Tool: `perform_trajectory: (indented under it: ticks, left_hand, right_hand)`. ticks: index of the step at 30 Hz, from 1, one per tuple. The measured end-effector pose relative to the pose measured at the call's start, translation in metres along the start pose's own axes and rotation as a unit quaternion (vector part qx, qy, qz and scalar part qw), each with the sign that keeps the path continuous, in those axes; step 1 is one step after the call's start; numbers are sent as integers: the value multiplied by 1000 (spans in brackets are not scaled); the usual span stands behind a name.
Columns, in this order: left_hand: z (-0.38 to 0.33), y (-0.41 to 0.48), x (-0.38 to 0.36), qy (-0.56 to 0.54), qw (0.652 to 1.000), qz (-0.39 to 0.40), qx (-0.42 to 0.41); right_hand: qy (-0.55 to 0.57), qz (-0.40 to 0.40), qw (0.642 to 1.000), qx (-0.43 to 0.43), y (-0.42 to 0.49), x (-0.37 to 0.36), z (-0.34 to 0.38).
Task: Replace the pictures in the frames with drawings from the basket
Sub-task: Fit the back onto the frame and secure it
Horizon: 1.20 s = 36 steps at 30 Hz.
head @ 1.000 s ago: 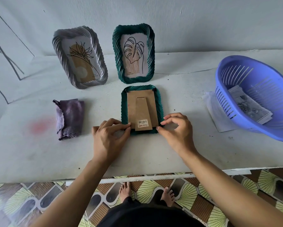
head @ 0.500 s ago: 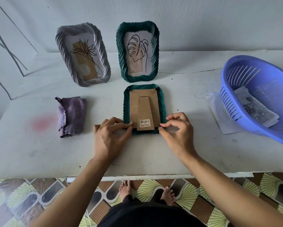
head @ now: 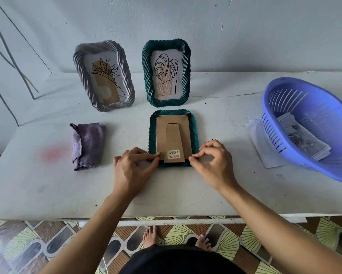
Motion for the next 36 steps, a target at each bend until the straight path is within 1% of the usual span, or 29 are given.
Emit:
perform_trajectory:
  ticks: [3,6,9,11,14,16,20,22,24,27,31,34,36]
  left_hand:
    - [-2,5,3,-20,1000,8,15]
    - [-9,13,5,-12,1000,-7,16]
    - [-23,23,2,10,999,-7,-42]
    - [-31,29,-3,48,995,28,-88]
    - [-41,35,-12,118,980,90,-132]
    - [-46,38,-15,146,972,103,-150]
    - [-47,48,-18,186,960,140,-156]
    - [-45,49,-19,183,959,145,-160]
    - [-41,49,-20,177,959,146,-165]
    - [-40,48,-19,145,967,136,-161]
    - [-51,47,-13,80,974,123,-171]
    - [-69,48,-3,19,984,135,-110]
    - [-81,49,6,-5,987,131,-94]
  right_hand:
    - [-10,-2,1000,-6,6,1,3]
    - [-35,-9,999,26,14,-2,2]
    - [-85,-14,996,36,28,-6,-4]
    - [-141,6,990,17,39,-10,-6]
    - [-202,25,979,23,50,-16,-4]
    - [-215,26,976,23,57,-20,-2]
    - [-216,38,976,11,66,-24,0]
    - [-190,42,981,1,68,-25,-1]
    - [-137,43,990,-1,69,-25,-3]
    - [7,46,999,-27,71,-17,5]
    - [135,45,989,-36,71,-8,24]
    - [205,51,976,-41,69,-4,42]
    - [235,57,970,-34,68,-3,54]
Point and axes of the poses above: each hand's wrist, its own y-axis towards the middle knuckle, its own x-axis out of the back of the hand, z = x × y, the point moved 1 cm from there along y, towards the middle knuckle, and after that the axes turned 9 degrees about -z, right-handed, at the moved point
